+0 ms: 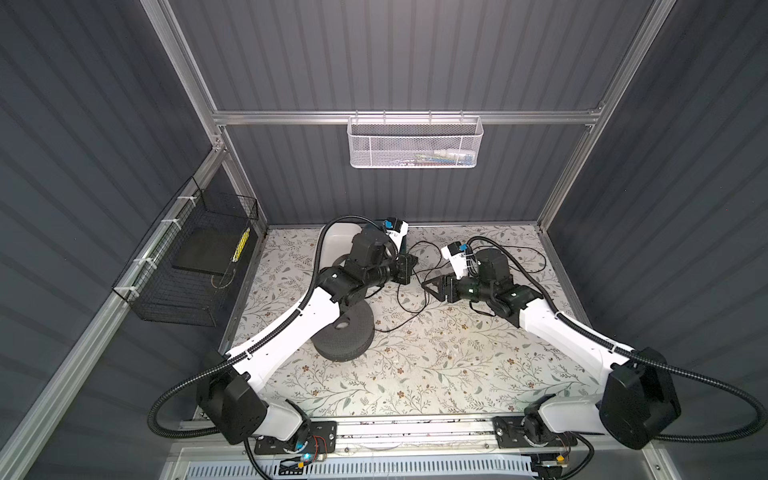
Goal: Wrap the cables
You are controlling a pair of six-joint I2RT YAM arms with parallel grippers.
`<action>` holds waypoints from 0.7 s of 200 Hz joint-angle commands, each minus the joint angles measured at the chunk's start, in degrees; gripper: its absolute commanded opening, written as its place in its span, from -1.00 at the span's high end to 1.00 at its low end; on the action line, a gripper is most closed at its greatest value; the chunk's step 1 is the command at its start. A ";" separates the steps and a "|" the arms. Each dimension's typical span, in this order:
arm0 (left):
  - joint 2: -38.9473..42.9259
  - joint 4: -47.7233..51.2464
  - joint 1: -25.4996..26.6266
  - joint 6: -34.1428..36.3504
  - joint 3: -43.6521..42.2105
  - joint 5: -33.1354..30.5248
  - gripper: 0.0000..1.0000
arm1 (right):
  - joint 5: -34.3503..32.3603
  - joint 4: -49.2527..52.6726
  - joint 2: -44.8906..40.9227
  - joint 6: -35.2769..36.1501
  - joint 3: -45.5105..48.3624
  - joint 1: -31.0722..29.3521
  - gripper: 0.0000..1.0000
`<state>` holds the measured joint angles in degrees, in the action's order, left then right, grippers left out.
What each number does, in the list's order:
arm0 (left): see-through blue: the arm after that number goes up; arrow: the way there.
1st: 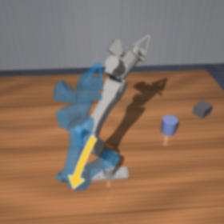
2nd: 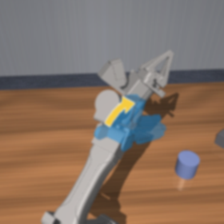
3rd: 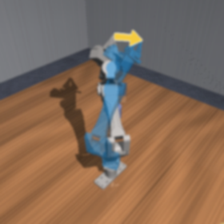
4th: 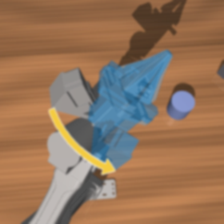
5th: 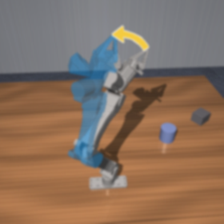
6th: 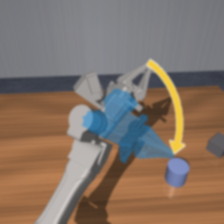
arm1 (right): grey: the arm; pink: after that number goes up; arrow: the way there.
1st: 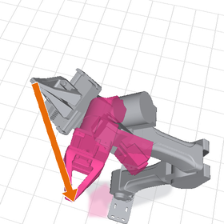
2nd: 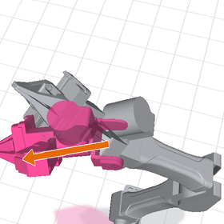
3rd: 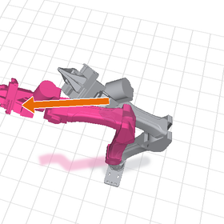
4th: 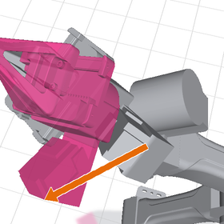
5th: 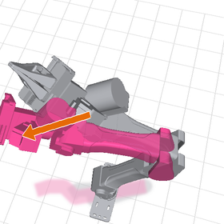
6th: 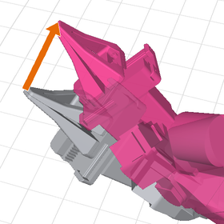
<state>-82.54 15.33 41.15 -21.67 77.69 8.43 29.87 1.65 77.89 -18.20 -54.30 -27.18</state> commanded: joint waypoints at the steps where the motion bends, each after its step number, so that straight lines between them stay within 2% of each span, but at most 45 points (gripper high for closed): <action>1: -0.85 1.65 -0.42 -0.86 1.84 2.51 1.00 | -1.23 -0.90 2.22 5.93 -1.08 -1.04 -0.17; 42: -0.65 2.61 -0.37 -0.90 2.66 3.28 1.00 | -2.15 -0.77 5.18 7.20 -3.06 -1.83 -0.01; 89: -0.82 2.71 -0.39 -0.79 2.82 3.82 1.00 | -2.84 -1.51 4.15 6.71 -2.33 -3.97 0.51; 140: -1.31 2.93 -0.42 -0.30 5.07 3.47 1.00 | -3.25 -3.71 0.77 4.09 1.09 -5.76 0.79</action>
<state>-83.20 17.78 41.15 -21.71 79.55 11.20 26.70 0.32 81.12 -12.91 -54.83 -31.99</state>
